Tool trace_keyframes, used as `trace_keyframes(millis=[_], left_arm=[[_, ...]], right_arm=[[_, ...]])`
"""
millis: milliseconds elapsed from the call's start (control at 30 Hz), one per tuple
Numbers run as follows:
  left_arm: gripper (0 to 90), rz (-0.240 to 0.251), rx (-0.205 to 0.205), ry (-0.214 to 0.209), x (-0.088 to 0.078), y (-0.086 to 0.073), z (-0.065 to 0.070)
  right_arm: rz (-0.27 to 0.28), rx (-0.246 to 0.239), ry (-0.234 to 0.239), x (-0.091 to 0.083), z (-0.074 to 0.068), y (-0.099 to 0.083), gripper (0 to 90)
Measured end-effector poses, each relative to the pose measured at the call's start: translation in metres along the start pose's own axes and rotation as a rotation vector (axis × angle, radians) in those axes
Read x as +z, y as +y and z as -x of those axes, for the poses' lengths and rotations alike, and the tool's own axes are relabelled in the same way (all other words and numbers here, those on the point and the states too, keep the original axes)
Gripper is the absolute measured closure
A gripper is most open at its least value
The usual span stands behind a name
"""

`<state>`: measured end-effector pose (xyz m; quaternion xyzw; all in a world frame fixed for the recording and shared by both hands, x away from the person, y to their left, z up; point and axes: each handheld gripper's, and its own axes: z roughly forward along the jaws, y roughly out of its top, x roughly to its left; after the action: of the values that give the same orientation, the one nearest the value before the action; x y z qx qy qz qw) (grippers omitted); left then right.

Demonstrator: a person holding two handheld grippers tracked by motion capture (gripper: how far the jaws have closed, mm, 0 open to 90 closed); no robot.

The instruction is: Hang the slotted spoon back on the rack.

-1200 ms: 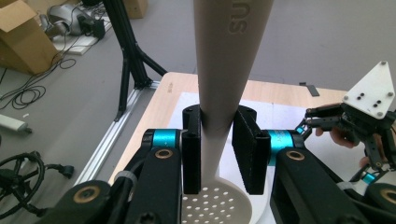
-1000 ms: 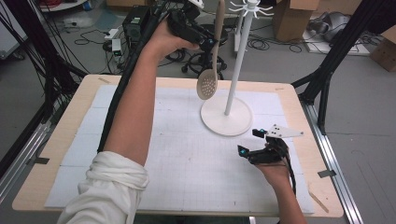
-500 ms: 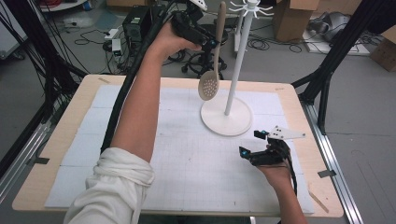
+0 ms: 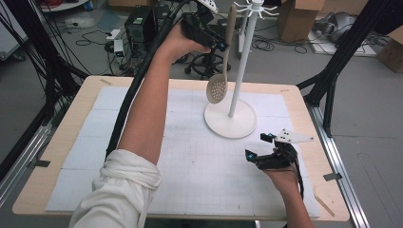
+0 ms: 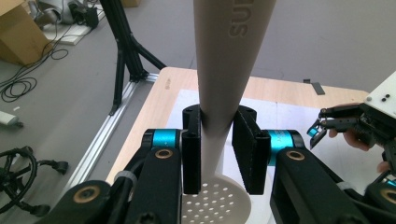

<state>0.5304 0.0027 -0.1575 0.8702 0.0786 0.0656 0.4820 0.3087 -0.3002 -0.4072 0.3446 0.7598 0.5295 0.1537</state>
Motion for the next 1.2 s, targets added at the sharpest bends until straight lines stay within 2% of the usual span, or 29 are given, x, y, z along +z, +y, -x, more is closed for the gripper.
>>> trace_keyframes(millis=[233, 333, 633, 767, 900, 1000, 1167, 1200], left_arm=[[73.8, -0.030, 0.010, -0.006, 0.010, 0.003, 0.006], [73.9, -0.029, 0.006, -0.008, 0.012, 0.004, 0.007], [73.8, -0.057, 0.010, 0.012, 0.018, 0.010, 0.007], [73.4, -0.050, -0.012, 0.002, 0.019, 0.008, 0.006], [68.6, -0.012, -0.031, 0.004, 0.012, 0.000, 0.008], [65.9, -0.038, -0.044, 0.007, 0.006, -0.008, 0.008], [62.6, -0.004, -0.066, 0.020, -0.012, -0.024, 0.015], [61.8, -0.019, -0.079, 0.011, -0.015, -0.027, 0.016]], right_arm=[[-0.003, 0.000, 0.002, 0.000, -0.001, 0.000, 2.0], [0.001, -0.004, -0.001, 0.000, -0.001, 0.000, 2.0], [-0.005, 0.000, 0.003, 0.001, -0.001, 0.000, 2.0], [-0.002, -0.001, -0.001, 0.000, 0.000, 0.000, 2.0], [-0.004, -0.005, 0.002, 0.000, -0.001, 0.000, 2.0], [-0.009, -0.008, 0.006, 0.001, -0.002, 0.000, 2.0], [0.005, -0.013, 0.000, -0.001, -0.002, 0.001, 2.0], [0.004, -0.007, 0.001, -0.002, -0.002, 0.001, 2.0]])
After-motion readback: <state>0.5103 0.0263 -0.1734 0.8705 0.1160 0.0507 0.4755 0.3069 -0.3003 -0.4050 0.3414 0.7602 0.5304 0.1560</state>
